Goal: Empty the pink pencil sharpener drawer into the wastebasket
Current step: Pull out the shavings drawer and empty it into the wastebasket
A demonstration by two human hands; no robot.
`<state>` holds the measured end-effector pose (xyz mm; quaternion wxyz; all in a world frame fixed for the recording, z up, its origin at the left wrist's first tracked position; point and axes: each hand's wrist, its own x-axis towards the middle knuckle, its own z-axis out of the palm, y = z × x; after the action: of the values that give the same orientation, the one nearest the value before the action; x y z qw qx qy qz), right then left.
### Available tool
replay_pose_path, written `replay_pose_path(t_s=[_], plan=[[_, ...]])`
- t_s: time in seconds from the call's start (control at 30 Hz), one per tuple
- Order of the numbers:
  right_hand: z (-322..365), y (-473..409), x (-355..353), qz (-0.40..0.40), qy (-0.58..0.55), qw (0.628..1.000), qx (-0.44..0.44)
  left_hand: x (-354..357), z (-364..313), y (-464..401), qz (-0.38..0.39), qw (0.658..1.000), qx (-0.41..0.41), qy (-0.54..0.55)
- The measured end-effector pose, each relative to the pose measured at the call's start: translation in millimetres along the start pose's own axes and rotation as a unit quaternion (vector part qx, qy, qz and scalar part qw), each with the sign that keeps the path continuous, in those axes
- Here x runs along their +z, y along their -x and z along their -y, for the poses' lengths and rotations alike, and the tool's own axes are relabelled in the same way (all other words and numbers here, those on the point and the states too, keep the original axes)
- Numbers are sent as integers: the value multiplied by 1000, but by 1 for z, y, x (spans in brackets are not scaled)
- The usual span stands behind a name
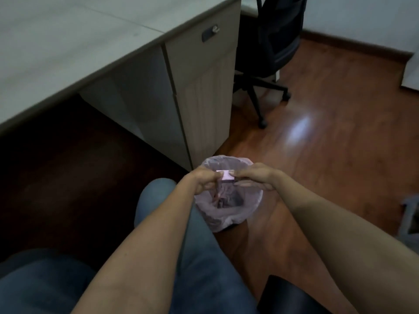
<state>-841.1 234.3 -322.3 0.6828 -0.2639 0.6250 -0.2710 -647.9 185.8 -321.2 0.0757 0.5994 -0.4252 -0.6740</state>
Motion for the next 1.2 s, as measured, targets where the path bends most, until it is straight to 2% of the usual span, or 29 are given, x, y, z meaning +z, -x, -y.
replay_pose_path(t_s=[0.07, 0.13, 0.27, 0.37, 0.5, 0.6, 0.73, 0.83, 0.93, 1.07, 1.2], plan=[[-7, -10, 1, -9, -25, 998, 56, 7, 1, -7, -5, 999, -40, 29], [-5, -18, 2, -29, -46, 996, 74, 14, -5, -16, -5, 997, -57, 46], [7, -26, 8, -76, -91, 991, 56, 17, -18, -28, -69, 996, -18, 53], [11, -29, 14, -80, -69, 990, 95, 16, -21, -27, -25, 998, -54, 19], [25, -35, 16, -83, -74, 990, 82, 7, -30, -35, -54, 998, -34, 16], [29, -33, 16, -90, -45, 988, 115, 6, -37, -31, -20, 997, -70, -11], [34, -34, 10, -103, -66, 988, 94, 5, -44, -37, -37, 999, -32, 24], [32, -28, 9, -103, -41, 988, 106, 9, -41, -34, 1, 998, -65, -5], [30, -28, 6, -102, -61, 989, 86, 7, -40, -40, -21, 999, -38, 11], [26, -22, 8, -85, -36, 988, 126, 4, -32, -34, 11, 997, -80, -10], [27, -23, 9, -82, -34, 993, 77, 0, -29, -37, -17, 1000, -22, 13]])
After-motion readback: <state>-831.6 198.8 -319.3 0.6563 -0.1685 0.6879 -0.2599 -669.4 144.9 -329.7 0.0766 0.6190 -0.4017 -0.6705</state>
